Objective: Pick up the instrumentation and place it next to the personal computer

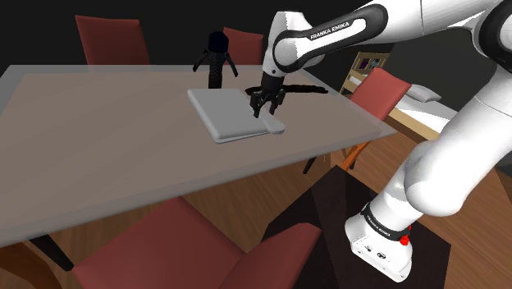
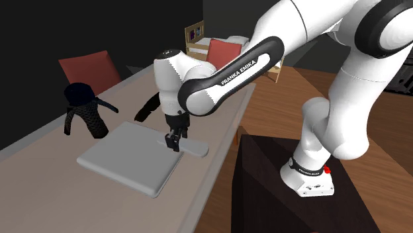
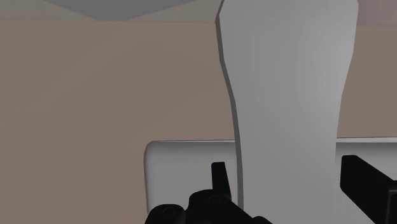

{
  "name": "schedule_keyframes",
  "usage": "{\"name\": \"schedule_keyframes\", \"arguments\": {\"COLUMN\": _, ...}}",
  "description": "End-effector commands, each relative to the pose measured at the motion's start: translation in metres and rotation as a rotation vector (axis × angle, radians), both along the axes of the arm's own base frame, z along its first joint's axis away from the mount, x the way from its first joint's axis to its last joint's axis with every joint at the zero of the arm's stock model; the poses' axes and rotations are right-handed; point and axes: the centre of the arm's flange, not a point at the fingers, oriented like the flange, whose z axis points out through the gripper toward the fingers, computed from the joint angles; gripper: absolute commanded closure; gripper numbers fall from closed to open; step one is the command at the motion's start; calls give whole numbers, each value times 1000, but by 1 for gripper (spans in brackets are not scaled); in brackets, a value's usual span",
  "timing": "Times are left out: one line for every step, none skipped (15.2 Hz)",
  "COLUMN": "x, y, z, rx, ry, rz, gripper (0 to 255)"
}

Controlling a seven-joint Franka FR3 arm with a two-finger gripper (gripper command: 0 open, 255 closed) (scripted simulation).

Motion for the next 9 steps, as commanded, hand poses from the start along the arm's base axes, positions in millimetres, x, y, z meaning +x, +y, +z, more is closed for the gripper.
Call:
{"name": "schedule_keyframes", "arguments": {"x": 12, "y": 27, "z": 3, "rx": 1, "ry": 0, "rz": -1, "gripper": 255}}
{"name": "schedule_keyframes", "arguments": {"x": 17, "y": 40, "z": 3, "rx": 1, "ry": 0, "rz": -1, "gripper": 255}}
{"name": "schedule_keyframes", "arguments": {"x": 21, "y": 52, "z": 3, "rx": 1, "ry": 0, "rz": -1, "gripper": 255}}
{"name": "schedule_keyframes", "arguments": {"x": 26, "y": 64, "z": 3, "rx": 1, "ry": 0, "rz": -1, "gripper": 255}}
{"name": "schedule_keyframes", "arguments": {"x": 31, "y": 77, "z": 3, "rx": 1, "ry": 0, "rz": -1, "gripper": 255}}
{"name": "schedule_keyframes", "arguments": {"x": 35, "y": 89, "z": 3, "rx": 1, "ry": 0, "rz": -1, "gripper": 255}}
{"name": "schedule_keyframes", "arguments": {"x": 40, "y": 101, "z": 3, "rx": 1, "ry": 0, "rz": -1, "gripper": 255}}
{"name": "schedule_keyframes", "arguments": {"x": 44, "y": 114, "z": 3, "rx": 1, "ry": 0, "rz": -1, "gripper": 255}}
{"name": "schedule_keyframes", "arguments": {"x": 49, "y": 126, "z": 3, "rx": 1, "ry": 0, "rz": -1, "gripper": 255}}
